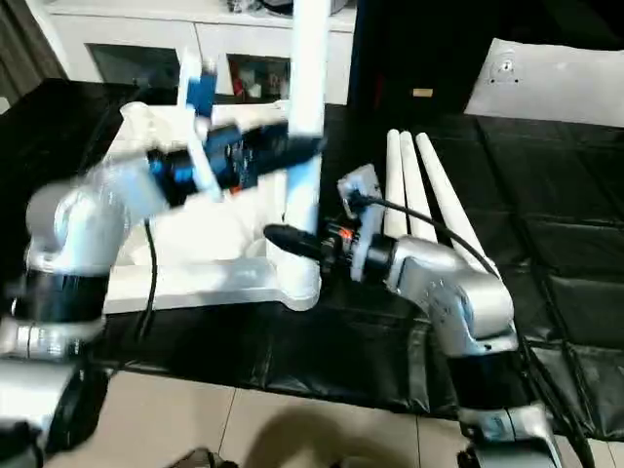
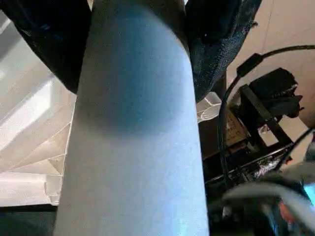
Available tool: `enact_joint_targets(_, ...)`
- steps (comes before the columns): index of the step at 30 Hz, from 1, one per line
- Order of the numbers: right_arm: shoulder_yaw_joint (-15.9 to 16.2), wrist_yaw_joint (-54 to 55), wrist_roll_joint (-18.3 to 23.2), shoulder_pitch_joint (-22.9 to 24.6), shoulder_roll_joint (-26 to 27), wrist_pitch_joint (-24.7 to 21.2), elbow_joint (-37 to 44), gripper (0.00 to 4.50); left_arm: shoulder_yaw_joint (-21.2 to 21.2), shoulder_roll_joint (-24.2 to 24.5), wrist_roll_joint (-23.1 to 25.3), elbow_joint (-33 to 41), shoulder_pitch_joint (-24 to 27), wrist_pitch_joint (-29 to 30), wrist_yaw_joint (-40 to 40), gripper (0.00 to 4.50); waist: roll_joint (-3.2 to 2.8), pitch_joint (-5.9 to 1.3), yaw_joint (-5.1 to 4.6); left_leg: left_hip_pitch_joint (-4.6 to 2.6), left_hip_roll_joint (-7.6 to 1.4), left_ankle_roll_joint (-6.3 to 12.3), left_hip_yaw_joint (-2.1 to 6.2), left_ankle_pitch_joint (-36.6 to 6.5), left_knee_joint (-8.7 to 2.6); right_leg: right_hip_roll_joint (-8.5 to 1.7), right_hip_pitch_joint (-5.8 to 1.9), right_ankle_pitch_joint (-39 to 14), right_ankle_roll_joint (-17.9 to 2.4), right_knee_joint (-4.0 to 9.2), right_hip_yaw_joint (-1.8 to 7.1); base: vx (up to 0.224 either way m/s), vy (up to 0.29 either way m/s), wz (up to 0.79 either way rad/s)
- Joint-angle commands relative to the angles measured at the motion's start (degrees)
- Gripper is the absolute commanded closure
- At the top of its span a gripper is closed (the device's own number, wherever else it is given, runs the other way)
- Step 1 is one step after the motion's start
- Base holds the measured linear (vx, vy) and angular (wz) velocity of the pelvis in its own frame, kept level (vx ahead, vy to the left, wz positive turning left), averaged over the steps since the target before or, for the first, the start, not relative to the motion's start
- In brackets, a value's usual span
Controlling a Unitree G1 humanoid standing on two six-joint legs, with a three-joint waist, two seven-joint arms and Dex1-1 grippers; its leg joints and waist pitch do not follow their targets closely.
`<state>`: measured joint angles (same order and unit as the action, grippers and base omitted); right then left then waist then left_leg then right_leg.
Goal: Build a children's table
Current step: Insert table leg to table base
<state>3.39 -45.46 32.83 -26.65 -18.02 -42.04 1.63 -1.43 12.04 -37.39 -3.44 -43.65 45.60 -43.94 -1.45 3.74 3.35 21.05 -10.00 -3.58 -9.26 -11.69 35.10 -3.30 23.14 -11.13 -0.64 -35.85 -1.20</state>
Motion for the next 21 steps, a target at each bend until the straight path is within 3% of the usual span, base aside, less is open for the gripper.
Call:
enact_joint_targets(1, 0.46, -0.57, -0.38, -0.05, -0.34, 1.08, 1.34, 2.57, -0.01, -0.33, -0.41, 1.77, 0.61, 0.62, 1.19, 1.79, 0.00, -4.45, 0.00, -0.12, -1.78, 0.94, 0.20, -3.92, -3.51, -3.23, -3.96, -3.66, -14.49, 3.85, 1.82, 0.000, 0.000, 0.00)
enact_joint_targets(2, 0.81, -0.74, -0.75, -0.16, -0.43, 1.25, 1.19, 2.57, 0.37, -0.53, -0.01, 1.98, 1.37, 0.07, 1.46, 1.88, 0.28, -4.38, -0.05, -0.10, -1.65, 1.04, 0.14, -4.35, -3.52, -3.14, -3.93, -4.69, -14.05, 4.05, 1.82, 0.000, 0.000, 0.00)
enact_joint_targets(8, 1.34, -1.13, -1.39, -0.20, -0.53, 1.71, 0.73, 2.57, 0.22, -1.06, -0.19, 2.94, 2.47, -0.09, 2.36, 2.20, 0.29, -4.38, -0.03, -0.09, -1.75, 1.11, 0.21, -4.00, -3.55, -3.23, -3.77, -5.84, -13.20, 4.06, 1.87, 0.000, 0.000, 0.00)
enact_joint_targets(11, 1.56, -1.31, -1.46, -0.35, -0.70, 1.91, 0.47, 2.57, 0.36, -0.97, -0.09, 3.43, 2.85, -0.26, 2.25, 2.57, 0.45, -4.41, -0.02, -0.06, -1.73, 1.41, 0.20, -3.59, -3.52, -3.22, -3.78, -5.04, -13.21, 3.97, 1.86, 0.000, 0.000, 0.00)
enact_joint_targets(21, 2.15, -1.63, -2.02, -0.52, -0.56, 2.10, 0.26, 2.57, -0.17, -1.23, -2.26, 5.18, 4.44, 0.65, 1.52, 2.68, 0.38, -4.32, -0.08, -0.04, -1.70, 1.28, 0.17, -3.83, -3.56, -3.21, -3.66, -6.33, -12.74, 4.08, 1.87, 0.000, 0.000, 0.00)
